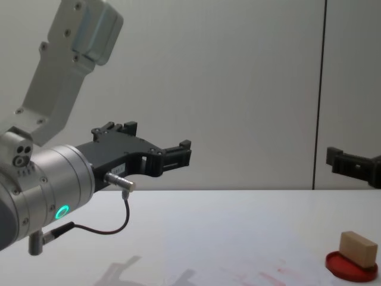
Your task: Use the one hand to pick up the stamp and affix it onto the A4 paper.
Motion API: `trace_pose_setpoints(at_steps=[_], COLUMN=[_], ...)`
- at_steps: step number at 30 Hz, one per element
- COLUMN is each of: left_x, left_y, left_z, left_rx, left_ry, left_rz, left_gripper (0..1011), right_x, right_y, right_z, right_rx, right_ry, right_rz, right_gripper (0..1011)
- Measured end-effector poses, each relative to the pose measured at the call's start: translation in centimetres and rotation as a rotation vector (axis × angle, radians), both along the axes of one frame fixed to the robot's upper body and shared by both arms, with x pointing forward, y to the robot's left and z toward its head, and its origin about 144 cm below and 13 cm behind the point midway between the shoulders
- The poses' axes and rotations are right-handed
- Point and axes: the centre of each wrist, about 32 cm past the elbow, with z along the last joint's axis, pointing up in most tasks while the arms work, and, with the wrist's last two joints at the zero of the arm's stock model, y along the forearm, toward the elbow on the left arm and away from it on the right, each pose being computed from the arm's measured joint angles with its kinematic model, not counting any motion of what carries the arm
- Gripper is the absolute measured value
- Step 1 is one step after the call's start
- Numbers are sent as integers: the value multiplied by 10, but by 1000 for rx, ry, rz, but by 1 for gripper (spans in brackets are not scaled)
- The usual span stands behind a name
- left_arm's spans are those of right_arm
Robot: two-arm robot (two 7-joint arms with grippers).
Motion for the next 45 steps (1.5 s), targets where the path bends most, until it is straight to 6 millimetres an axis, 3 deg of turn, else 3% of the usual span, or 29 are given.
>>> trace_pose_setpoints(at_steps=[28,45], left_x=[0,0], left_y=[0,0], left_z=[0,0], left_rx=[0,0], left_ry=[0,0], left_rz=[0,0], left_gripper=[993,993], right_x=[14,25], right_y=[-18,-21], right_z=[0,-15], right_rx=[-23,-33], right_ry=[138,263], right_rz=[19,44], right_gripper=[1001,1001])
